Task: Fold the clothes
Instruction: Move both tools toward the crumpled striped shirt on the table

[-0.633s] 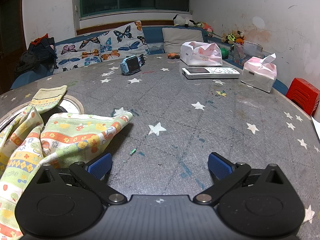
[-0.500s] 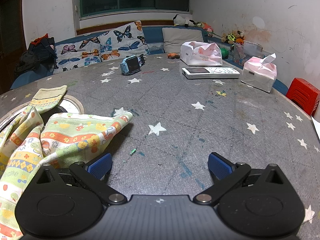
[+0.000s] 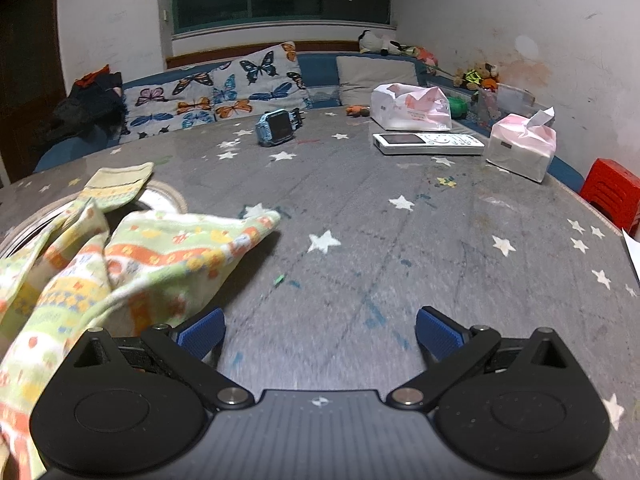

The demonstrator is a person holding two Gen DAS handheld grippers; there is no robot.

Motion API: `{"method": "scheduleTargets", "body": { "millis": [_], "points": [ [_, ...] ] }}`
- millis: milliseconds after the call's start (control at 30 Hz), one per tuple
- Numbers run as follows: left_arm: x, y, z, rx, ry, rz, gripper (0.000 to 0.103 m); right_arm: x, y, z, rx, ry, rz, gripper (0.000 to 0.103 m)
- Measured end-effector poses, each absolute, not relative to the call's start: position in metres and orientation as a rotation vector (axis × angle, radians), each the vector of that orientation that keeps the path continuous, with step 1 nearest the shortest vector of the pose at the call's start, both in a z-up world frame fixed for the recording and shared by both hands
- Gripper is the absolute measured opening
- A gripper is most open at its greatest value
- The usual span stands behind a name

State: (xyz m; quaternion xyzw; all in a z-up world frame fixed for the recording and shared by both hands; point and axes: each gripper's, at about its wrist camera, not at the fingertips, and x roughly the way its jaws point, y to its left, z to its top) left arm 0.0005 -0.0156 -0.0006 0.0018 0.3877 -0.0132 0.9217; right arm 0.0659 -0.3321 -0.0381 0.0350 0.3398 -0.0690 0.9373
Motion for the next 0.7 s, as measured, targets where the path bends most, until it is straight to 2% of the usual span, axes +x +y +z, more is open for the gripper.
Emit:
{"method": "scheduleTargets", "body": {
  "millis": [700],
  "points": [
    [-0.011,-0.026,-0.003,0.011,0.841,-0.01,0.103,-0.02,-0.319,-0.017,0.04,0.594,-0.087,0.103]
  ]
}}
